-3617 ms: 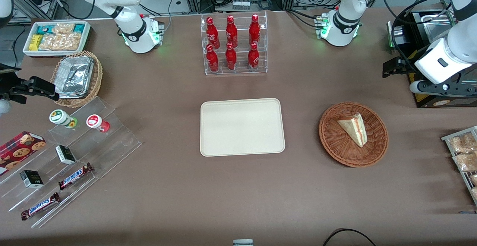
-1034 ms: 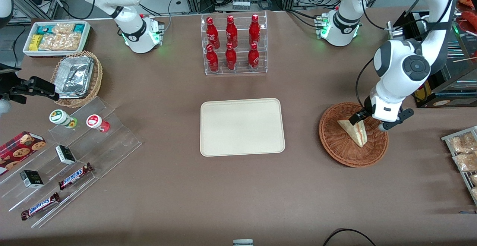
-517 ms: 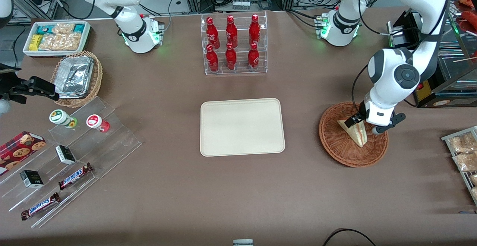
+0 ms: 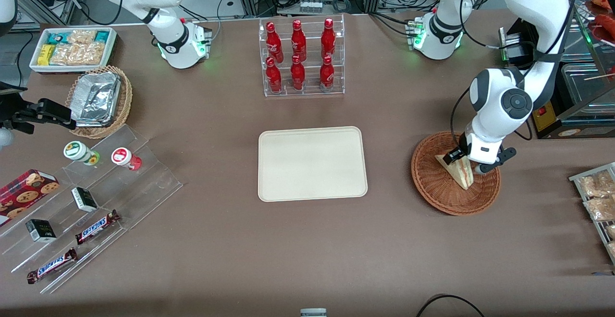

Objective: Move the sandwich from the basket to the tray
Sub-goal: 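Lower the open left gripper and close it on the sandwich, then lift the sandwich and carry it over the cream tray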

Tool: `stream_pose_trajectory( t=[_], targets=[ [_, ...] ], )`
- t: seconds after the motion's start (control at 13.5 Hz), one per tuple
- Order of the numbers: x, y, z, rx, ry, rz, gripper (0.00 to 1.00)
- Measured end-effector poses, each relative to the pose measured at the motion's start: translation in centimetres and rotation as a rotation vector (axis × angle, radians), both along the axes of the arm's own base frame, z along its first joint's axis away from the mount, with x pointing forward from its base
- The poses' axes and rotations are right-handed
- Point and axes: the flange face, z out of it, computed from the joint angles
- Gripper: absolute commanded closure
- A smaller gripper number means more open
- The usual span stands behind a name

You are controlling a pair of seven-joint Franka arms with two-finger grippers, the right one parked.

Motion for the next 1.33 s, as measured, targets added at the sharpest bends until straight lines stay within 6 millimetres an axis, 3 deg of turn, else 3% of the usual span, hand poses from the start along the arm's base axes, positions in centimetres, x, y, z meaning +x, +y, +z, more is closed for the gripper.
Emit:
stream_pose_trajectory(
  t=[0.3, 0.66, 0.81, 1.03, 1.33],
  targets=[
    [0.2, 0.0, 1.2, 0.003, 0.007, 0.0, 1.0],
    [1.2, -1.3, 6.1, 0.04, 0.025, -0.053, 1.0],
    [2.0, -3.3, 8.5, 0.05, 0.033, -0.092, 1.0],
    [2.7, -8.6, 11.8, 0.056, 0.029, -0.179, 1.0],
    [2.6, -14.9, 12.1, 0.052, 0.023, -0.281, 1.0]
  ],
)
